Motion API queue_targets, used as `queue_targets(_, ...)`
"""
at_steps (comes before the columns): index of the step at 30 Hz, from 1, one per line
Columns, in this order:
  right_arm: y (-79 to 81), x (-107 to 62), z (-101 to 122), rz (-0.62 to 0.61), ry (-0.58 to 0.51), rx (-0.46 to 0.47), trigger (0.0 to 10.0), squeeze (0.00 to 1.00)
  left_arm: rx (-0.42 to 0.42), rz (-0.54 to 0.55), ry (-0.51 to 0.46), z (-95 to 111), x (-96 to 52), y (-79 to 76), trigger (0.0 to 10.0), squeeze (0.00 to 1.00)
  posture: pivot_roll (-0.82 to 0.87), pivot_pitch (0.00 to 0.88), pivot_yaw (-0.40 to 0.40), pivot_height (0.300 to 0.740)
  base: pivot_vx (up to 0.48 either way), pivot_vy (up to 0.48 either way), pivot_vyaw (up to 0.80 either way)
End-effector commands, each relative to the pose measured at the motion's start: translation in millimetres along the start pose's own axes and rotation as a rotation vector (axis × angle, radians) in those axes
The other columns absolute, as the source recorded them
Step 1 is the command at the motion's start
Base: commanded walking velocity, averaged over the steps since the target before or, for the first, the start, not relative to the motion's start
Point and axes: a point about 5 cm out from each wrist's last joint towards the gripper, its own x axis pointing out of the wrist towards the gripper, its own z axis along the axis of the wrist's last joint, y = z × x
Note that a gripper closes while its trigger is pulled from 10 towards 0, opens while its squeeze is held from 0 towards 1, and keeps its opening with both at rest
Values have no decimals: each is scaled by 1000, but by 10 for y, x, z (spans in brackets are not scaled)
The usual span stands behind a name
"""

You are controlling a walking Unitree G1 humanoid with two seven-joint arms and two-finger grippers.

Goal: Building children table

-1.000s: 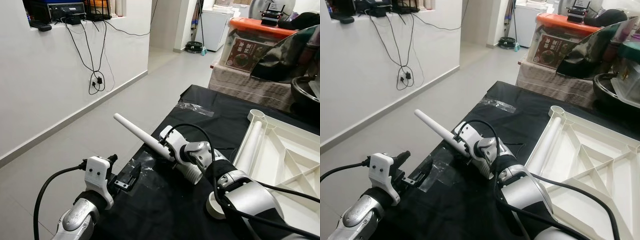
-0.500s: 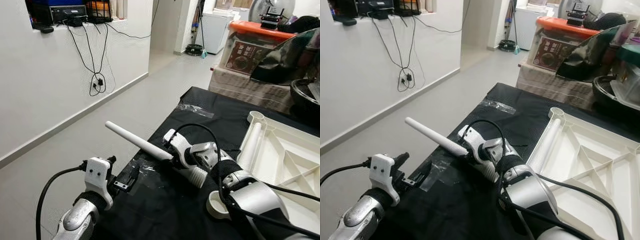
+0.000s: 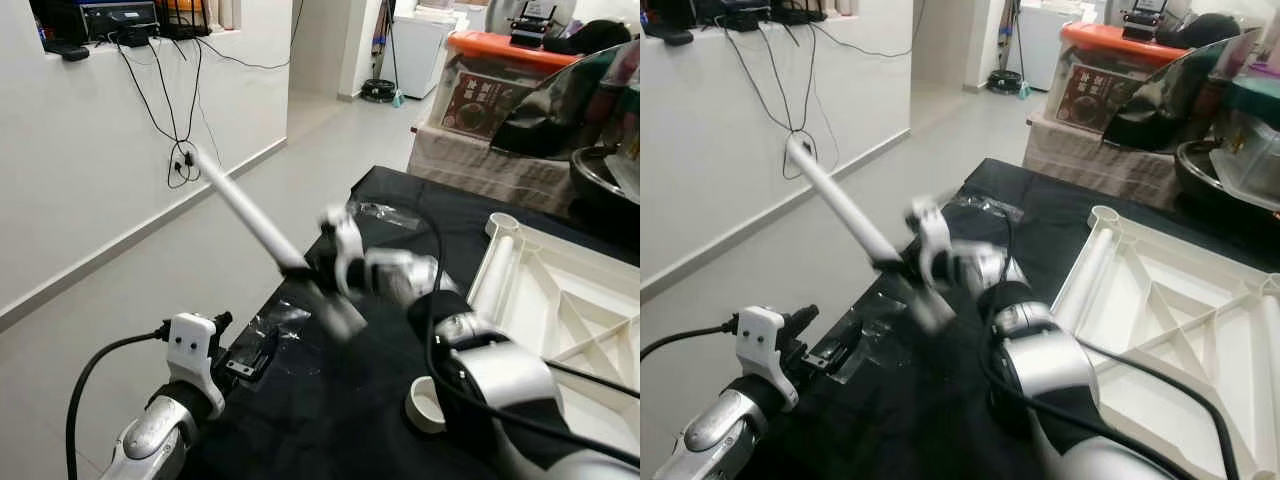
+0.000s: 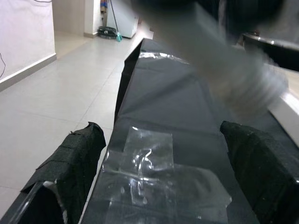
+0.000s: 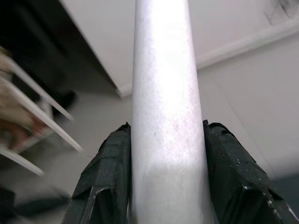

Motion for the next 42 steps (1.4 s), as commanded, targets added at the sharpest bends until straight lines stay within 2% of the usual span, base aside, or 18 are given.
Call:
queue_targets(1, 67, 28, 20, 41, -43, 61, 0, 0, -31, -3, -4, 13, -8, 0, 10000, 0, 70, 0, -110, 740, 0, 0, 0)
queue_targets(4, 215, 124, 77, 48, -143, 60, 0, 0, -124, -28, -52, 107, 6, 2, 10000, 0, 72, 0, -105, 740, 0, 0, 0)
queue_targets(8, 286, 190, 29, 51, -163, 73, 0, 0, -170, -62, -79, 173, 10, -4, 10000, 0, 75, 0, -104, 740, 0, 0, 0)
queue_targets(9, 399, 270, -37, 78, -166, 87, 0, 0, -211, -115, -104, 239, 27, -30, 10000, 0, 83, 0, -103, 740, 0, 0, 0)
queue_targets(14, 529, 319, -69, 118, -163, 96, 0, 0, -240, -176, -105, 270, 53, -70, 10000, 0, 83, 0, -99, 740, 0, 0, 0)
queue_targets(15, 640, 334, -79, 155, -160, 84, 0, 0, -262, -205, -103, 271, 82, -88, 10000, 0, 80, 0, -97, 740, 0, 0, 0)
queue_targets(22, 875, 304, -60, 233, -182, 34, 0, 0, -348, -198, -101, 244, 147, -33, 10000, 0, 72, 0, -92, 740, 0, 0, 0)
queue_targets(25, 929, 280, -51, 253, -188, 21, 0, 0, -380, -179, -105, 235, 155, 3, 10000, 0, 67, 0, -89, 740, 0, 0, 0)
queue_targets(35, 1062, 191, 9, 283, -204, -7, 0, 0, -389, -163, -92, 182, 228, 29, 9882, 0, 63, 0, -94, 740, 0, 0, 0)
queue_targets(36, 1078, 183, 20, 288, -207, -9, 0, 0, -387, -159, -96, 182, 233, 33, 6667, 0, 63, 0, -96, 740, 0, 0, 0)
queue_targets(38, 1091, 174, 26, 290, -209, -11, 0, 0, -387, -156, -99, 183, 236, 37, 6667, 0, 63, 0, -96, 740, 0, 0, 0)
queue_targets(39, 1102, 168, 29, 292, -211, -11, 0, 0, -388, -167, -107, 187, 230, 31, 0, 0, 63, 0, -95, 740, 0, 0, 0)
queue_targets(42, 1134, 163, 29, 300, -213, -8, 0, 0, -391, -180, -113, 175, 218, 19, 0, 0, 62, 0, -95, 740, 0, 0, 0)
